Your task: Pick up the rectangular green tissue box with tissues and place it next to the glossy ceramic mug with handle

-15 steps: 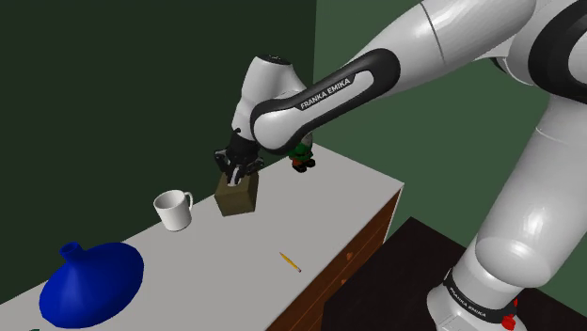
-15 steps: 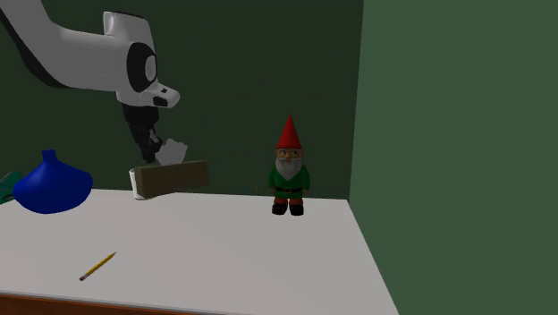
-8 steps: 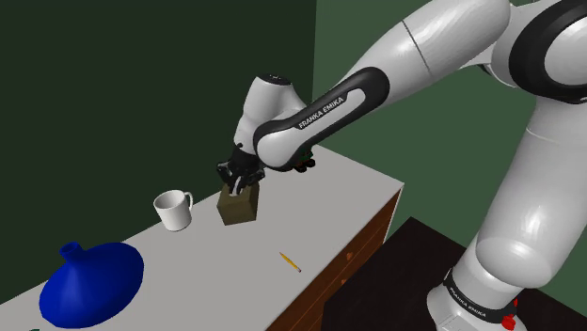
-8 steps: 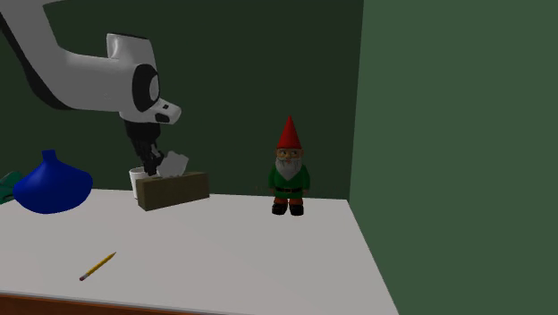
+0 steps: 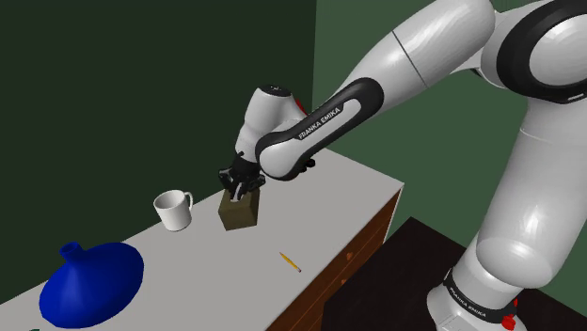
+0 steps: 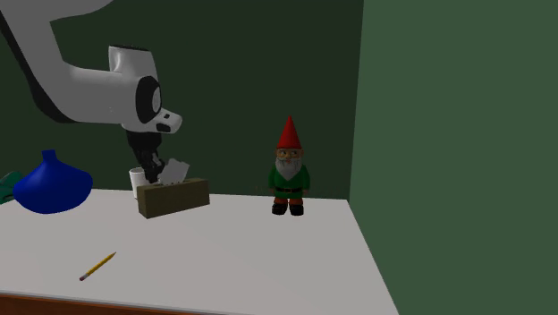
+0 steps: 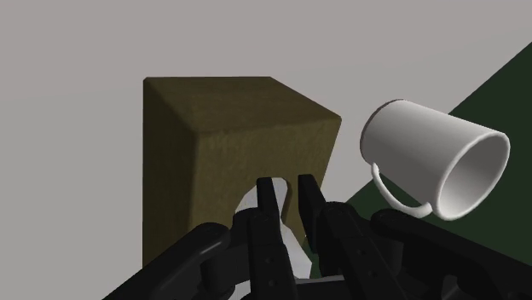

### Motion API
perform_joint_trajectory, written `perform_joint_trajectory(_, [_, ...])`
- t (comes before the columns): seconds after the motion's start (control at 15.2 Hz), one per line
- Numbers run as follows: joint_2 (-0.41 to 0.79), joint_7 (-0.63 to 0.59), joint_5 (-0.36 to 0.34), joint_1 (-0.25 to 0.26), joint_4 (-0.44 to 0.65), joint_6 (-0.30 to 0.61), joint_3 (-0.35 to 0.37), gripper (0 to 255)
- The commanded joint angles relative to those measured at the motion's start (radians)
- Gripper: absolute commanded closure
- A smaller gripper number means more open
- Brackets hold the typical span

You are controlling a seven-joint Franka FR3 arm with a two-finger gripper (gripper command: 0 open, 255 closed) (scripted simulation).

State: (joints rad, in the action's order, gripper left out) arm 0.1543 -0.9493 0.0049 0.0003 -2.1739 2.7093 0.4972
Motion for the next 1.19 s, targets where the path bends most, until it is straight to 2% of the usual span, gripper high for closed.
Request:
perform_joint_trajectory(0.0, [0.000, 0.000, 0.000, 0.000, 0.000, 0.001, 0.000, 255])
perform_joint_trajectory(0.13, [0.000, 0.000, 0.000, 0.000, 0.000, 0.001, 0.000, 255])
perform_joint_trajectory(0.2, [0.000, 0.000, 0.000, 0.000, 0.000, 0.001, 0.000, 0])
perform_joint_trajectory(0.53, [0.000, 0.000, 0.000, 0.000, -0.001, 0.001, 0.000, 0])
perform_joint_trajectory(0.79, [-0.134, 0.083, 0.119, -0.034, -0.023, -0.099, 0.023, 0])
perform_joint_trajectory(1.12, [-0.134, 0.083, 0.119, -0.032, -0.023, -0.099, 0.021, 0])
